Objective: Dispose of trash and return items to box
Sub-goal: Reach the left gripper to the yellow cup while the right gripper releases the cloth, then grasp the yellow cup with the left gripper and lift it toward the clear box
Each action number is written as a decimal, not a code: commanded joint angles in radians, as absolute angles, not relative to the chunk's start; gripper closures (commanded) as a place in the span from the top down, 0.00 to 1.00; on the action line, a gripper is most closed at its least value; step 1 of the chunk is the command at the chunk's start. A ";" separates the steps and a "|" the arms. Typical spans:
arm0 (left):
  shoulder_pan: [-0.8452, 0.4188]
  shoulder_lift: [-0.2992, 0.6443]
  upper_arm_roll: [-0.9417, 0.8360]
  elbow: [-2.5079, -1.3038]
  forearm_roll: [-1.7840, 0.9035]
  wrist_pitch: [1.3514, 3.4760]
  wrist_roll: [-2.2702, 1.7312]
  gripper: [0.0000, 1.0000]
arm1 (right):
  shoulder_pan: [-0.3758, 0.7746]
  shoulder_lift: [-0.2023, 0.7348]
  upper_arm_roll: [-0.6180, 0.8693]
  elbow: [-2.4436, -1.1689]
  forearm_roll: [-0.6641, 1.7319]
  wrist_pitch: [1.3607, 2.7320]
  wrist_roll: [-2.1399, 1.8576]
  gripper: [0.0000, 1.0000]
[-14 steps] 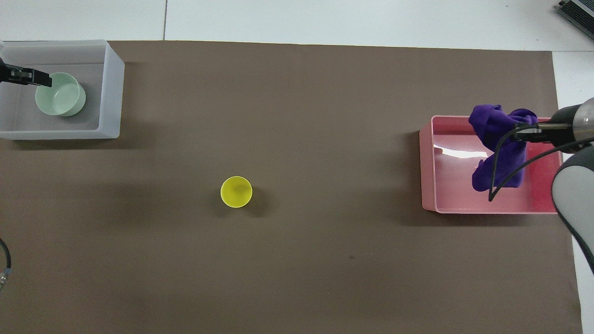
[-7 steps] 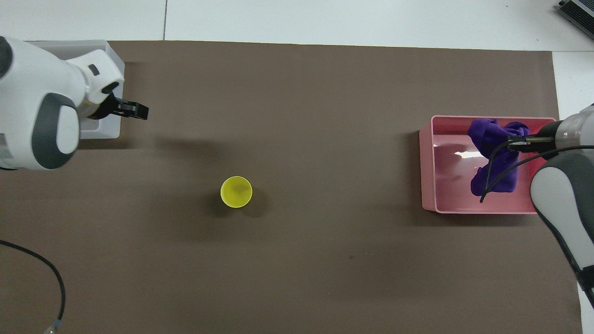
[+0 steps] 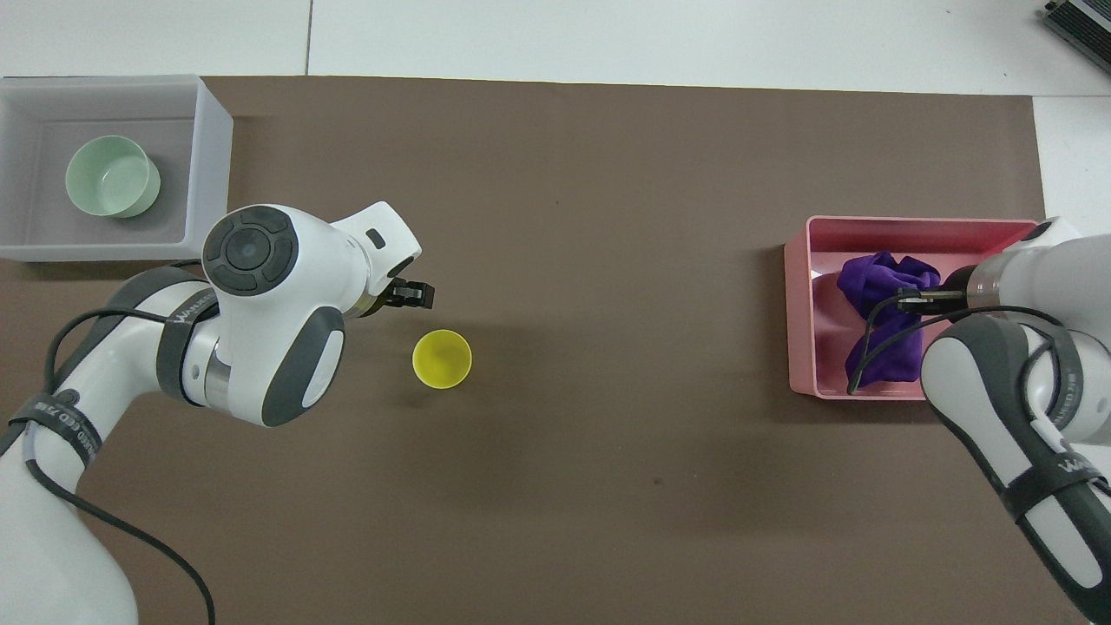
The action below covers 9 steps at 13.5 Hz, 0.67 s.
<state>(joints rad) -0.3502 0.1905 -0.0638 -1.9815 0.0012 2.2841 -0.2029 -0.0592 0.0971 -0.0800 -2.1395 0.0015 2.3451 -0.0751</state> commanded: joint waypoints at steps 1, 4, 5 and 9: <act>-0.392 0.130 -0.046 -2.019 0.018 2.223 -0.225 0.81 | -0.080 0.104 -0.072 -2.157 0.018 2.376 -0.081 0.46; -0.439 0.111 -0.046 -2.043 0.018 2.204 -0.301 0.81 | -0.068 0.103 -0.072 -2.139 0.018 2.372 -0.072 1.00; -0.442 0.104 -0.046 -2.065 0.018 2.213 -0.308 0.81 | -0.063 0.095 -0.068 -2.106 0.018 2.350 -0.057 1.00; -0.459 0.063 -0.046 -2.184 0.018 2.307 -0.317 0.73 | 0.004 0.091 -0.067 -1.982 -0.034 2.202 0.108 1.00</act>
